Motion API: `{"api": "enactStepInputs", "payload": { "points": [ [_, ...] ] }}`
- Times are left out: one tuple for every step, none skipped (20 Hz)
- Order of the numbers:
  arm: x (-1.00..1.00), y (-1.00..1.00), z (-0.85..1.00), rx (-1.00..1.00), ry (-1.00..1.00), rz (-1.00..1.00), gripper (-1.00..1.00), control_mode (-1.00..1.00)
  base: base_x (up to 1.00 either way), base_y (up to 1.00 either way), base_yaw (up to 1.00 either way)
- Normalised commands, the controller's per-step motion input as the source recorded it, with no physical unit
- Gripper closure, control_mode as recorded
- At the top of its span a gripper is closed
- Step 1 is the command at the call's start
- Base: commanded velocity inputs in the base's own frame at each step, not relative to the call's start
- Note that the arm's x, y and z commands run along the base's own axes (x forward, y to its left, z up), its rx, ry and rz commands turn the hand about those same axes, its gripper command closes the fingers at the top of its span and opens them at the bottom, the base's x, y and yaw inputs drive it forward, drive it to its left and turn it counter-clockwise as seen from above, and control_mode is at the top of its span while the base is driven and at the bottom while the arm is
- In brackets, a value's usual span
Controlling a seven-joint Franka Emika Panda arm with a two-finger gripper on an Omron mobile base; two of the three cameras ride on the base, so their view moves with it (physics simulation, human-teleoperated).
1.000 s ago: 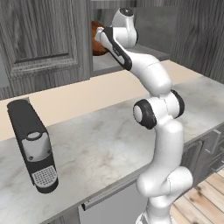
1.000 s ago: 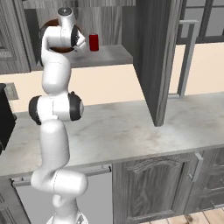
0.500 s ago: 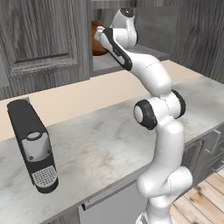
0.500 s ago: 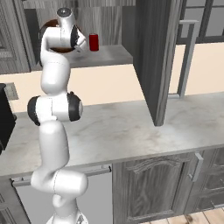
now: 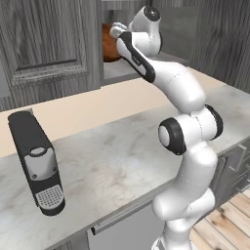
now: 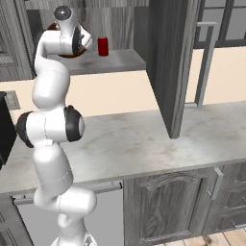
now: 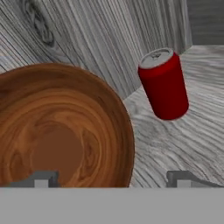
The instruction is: Pick the mug and place it in the sink. Pick the bowl and place it in the open cabinet and then close the cabinet.
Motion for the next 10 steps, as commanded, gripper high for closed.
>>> {"api": "enactStepInputs", "payload": {
  "points": [
    [-0.60,-0.16,0.29,0.00,-0.35,0.00,-1.00,-1.00,0.00,0.00,0.00],
    [-0.61,-0.16,0.36,0.00,-0.36,0.00,-1.00,-1.00,0.00,0.00,0.00],
    [-0.56,-0.16,0.40,0.00,-0.28,0.00,-1.00,-1.00,0.00,0.00,0.00],
    [-0.58,-0.17,0.39,0.00,-0.24,0.00,-1.00,-1.00,0.00,0.00,0.00],
    [-0.59,-0.19,0.40,0.00,-0.19,0.00,-1.00,-1.00,0.00,0.00,0.00],
    [-0.59,-0.21,0.38,0.00,-0.11,0.00,-1.00,-1.00,0.00,0.00,0.00],
    [-0.66,-0.26,0.33,0.00,-0.05,0.00,-1.00,-1.00,0.00,0.00,0.00],
    [-0.71,-0.33,0.27,0.00,0.00,0.00,-1.00,-1.00,0.00,0.00,0.00],
    [-0.72,-0.35,0.26,0.00,0.00,0.00,-1.00,-1.00,0.00,0.00,0.00],
    [-0.74,-0.38,0.28,0.00,0.00,0.00,-1.00,-1.00,0.00,0.00,0.00]
  ]
}}
